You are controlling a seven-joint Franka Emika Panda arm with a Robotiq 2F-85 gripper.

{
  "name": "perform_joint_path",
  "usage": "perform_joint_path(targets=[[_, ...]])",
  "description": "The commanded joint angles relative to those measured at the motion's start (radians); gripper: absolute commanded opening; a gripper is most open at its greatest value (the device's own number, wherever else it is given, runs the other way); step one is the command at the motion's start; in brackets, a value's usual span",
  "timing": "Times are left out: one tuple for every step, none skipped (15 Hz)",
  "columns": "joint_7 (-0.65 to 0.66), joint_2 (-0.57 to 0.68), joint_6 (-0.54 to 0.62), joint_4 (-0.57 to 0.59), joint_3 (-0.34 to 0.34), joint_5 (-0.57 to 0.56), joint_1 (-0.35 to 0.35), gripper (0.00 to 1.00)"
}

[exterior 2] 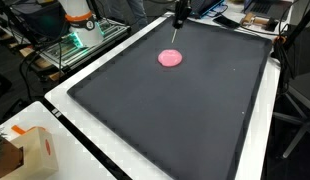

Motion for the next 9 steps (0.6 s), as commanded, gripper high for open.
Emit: perform_joint_path(targets=[[-0.002, -0.061, 0.004, -0.048, 0.01, 0.021, -0.011, 0.03], [-0.006, -0.069, 0.001, -0.049, 0.01, 0.028, -0.013, 0.03], [-0.01, -0.078, -0.004, -0.048, 0.01, 0.037, -0.016, 0.03], [-0.013, -0.085, -0.007, -0.046, 0.008, 0.044, -0.019, 0.03], [-0.024, -0.093, -0.013, -0.04, 0.006, 0.06, -0.026, 0.03], [-0.03, -0.101, -0.017, -0.039, 0.005, 0.073, -0.031, 0.03], [-0.043, -0.111, -0.025, -0.035, 0.004, 0.094, -0.037, 0.03], [-0.056, -0.122, -0.032, -0.031, 0.003, 0.117, -0.044, 0.03], [-0.069, -0.134, -0.038, -0.025, 0.0, 0.138, -0.052, 0.03]])
